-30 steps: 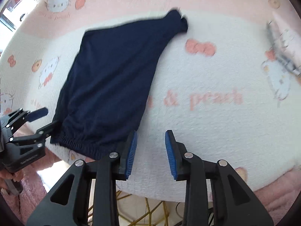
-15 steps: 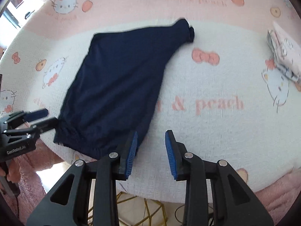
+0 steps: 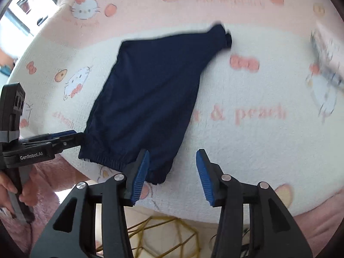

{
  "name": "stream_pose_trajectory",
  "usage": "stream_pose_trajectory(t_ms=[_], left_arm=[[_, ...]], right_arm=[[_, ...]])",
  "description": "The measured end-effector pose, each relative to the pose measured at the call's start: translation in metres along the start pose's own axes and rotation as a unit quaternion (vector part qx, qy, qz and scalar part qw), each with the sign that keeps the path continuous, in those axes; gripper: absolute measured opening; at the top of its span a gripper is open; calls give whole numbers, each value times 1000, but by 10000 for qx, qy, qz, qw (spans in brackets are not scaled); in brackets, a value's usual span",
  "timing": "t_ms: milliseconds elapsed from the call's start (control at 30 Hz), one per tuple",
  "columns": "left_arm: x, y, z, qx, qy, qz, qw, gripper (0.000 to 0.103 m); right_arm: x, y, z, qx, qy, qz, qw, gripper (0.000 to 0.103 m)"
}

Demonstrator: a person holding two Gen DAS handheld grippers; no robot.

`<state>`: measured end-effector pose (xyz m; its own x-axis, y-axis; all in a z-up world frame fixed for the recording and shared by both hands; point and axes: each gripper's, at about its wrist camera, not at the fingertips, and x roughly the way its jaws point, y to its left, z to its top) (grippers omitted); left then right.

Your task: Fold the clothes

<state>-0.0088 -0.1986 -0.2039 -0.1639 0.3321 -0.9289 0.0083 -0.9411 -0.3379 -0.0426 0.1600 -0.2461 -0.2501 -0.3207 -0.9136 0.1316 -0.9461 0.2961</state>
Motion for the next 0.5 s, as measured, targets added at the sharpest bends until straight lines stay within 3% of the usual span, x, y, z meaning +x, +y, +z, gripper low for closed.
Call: stream_pose_trajectory(t_ms=[67, 167, 333, 467, 500], left_arm=[[7, 9, 22, -167, 113, -271, 9994, 55], [10, 11, 1, -518, 169, -467, 9974, 48], [45, -11, 16, -781, 49, -1004, 9919, 42], [54, -26, 15, -558, 26, -844, 9949, 40], [57, -32, 16, -469, 25, -802, 9957, 33]], right_arm=[[16, 0, -4, 145, 263, 128, 9995, 46], [23, 9, -8, -48, 334, 155, 9993, 40], [25, 12, -6, 13, 378, 385, 9985, 33], [27, 16, -5, 50, 418, 583, 9974, 31], [28, 17, -5, 51, 394, 588, 9975, 31]])
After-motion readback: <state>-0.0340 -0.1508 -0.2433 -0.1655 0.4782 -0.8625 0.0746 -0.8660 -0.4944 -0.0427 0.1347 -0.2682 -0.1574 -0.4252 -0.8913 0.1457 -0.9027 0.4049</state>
